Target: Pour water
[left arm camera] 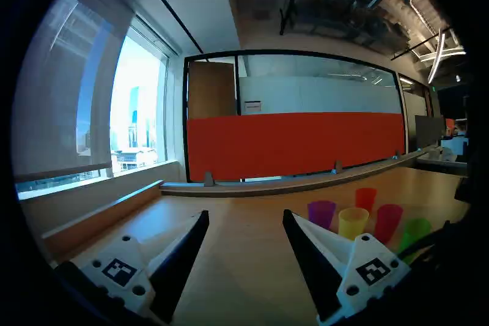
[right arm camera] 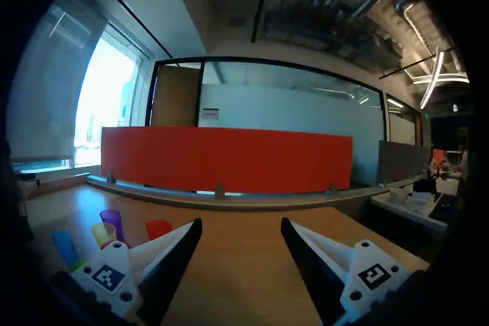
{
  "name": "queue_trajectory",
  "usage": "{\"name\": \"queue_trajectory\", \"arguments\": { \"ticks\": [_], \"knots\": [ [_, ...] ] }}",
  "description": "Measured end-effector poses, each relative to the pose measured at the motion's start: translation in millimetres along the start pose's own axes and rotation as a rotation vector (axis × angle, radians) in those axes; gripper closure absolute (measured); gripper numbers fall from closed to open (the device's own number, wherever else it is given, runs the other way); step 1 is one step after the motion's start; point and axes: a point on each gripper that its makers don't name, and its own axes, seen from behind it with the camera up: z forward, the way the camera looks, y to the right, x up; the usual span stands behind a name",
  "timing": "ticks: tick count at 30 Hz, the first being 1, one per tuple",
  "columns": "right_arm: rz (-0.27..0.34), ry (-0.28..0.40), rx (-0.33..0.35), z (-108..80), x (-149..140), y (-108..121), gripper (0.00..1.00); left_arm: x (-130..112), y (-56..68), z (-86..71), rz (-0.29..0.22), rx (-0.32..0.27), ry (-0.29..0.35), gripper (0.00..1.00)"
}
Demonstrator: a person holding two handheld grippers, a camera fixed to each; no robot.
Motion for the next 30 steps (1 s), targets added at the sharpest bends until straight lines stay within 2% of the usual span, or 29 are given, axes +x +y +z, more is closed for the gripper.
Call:
{"name": "queue_trajectory", "arguments": {
  "ticks": [11, 18, 30],
  "knots": [
    [-0.005, -0.031, -0.009, 0.9, -1, -5, 0.0, -14, 13.0, 5.1, -0.002, 0.011, 0.014, 0.11],
    [-0.018, -0.041, -0.007, 1.6, -1, -10, 0.0, -11, 16.7, 5.8, 0.019, 0.027, 0.036, 0.11],
    [-0.021, -0.047, 0.0, 1.8, -2, -14, 0.0, -17, 22.7, 11.6, 0.01, 0.028, 0.038, 0.11]
  ]
}}
